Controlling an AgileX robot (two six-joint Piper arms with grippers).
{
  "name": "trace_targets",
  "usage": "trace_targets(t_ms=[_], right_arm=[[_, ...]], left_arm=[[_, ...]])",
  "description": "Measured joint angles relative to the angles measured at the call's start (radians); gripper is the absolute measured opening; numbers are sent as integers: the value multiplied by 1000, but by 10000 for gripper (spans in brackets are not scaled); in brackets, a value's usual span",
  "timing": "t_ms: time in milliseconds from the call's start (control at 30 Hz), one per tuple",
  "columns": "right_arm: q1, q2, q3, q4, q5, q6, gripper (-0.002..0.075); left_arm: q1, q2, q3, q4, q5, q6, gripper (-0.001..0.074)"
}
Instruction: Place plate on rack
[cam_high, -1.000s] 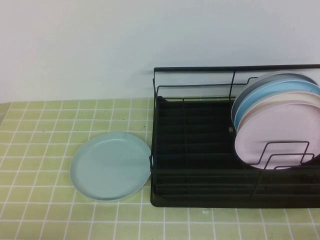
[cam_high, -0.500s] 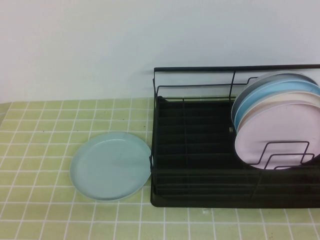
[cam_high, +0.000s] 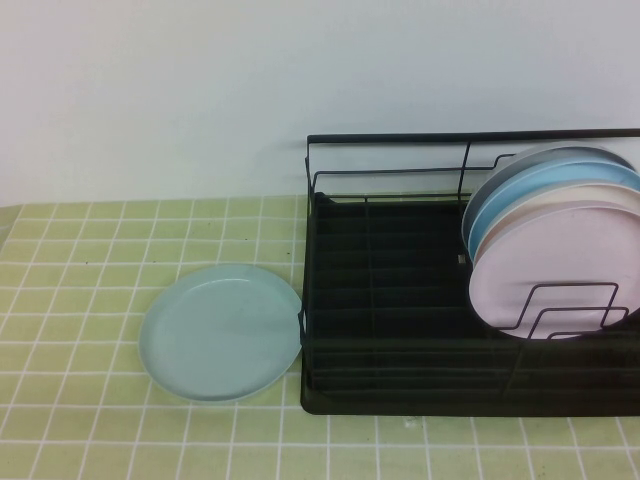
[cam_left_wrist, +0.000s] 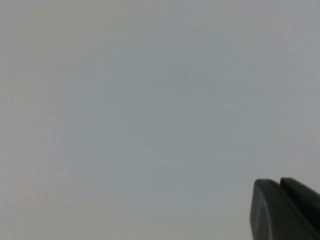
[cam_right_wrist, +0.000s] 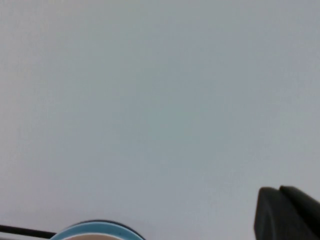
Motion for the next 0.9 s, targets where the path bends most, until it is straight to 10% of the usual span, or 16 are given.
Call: trace_targets(t_ms=[233,567,900], right_arm=[[0,0,-23,7,17,0,-3],[0,2,-259,-2,738,-43,-3],[0,88,-275,54,750,-43,-3]], left_arm=[[0,2,-169,3,296,-10,0],[0,2,-286,41,442,29,0],[0,181,-452,-4,788,-65,0]])
